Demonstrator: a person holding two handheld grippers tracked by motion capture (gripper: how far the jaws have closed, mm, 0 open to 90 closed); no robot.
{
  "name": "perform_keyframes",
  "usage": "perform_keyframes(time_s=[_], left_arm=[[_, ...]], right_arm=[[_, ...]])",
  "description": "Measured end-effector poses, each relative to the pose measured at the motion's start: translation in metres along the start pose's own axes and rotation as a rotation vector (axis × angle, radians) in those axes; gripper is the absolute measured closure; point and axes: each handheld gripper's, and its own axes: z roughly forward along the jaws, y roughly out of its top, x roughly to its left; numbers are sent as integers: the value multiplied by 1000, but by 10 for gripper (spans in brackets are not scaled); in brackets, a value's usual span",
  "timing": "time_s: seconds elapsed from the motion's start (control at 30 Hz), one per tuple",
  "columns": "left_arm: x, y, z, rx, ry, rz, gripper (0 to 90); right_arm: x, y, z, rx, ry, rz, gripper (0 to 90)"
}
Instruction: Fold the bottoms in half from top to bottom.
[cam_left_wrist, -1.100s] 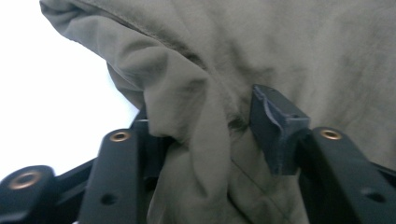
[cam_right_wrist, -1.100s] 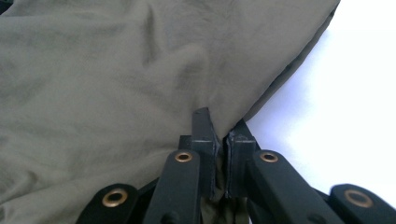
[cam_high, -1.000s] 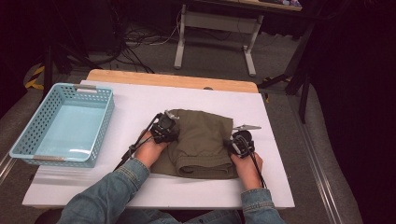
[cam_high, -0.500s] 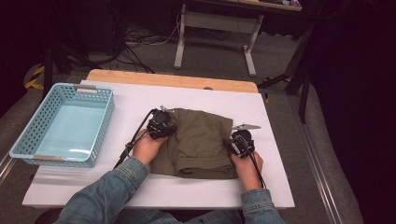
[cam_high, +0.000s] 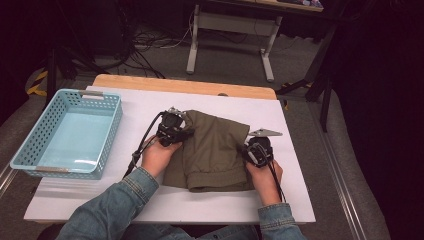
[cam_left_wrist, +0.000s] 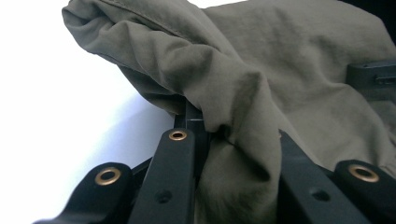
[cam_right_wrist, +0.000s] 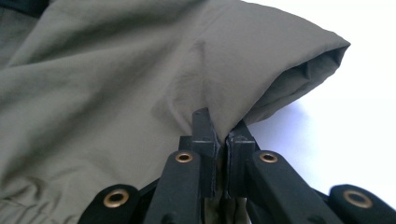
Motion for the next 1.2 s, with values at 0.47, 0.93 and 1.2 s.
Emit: perform_keyframes(time_s=[0.47, 0.93, 1.2], left_arm=[[-6, 10, -23, -59, -12, 30, 829], [-6, 18, -40, -96, 10, 57, 828], [-3, 19, -47, -102, 22, 55, 828]], right_arm=[[11, 13, -12, -41, 17, -24, 857], [21, 24, -17, -66, 36, -41, 857], [27, 30, -17, -72, 51, -56, 857]])
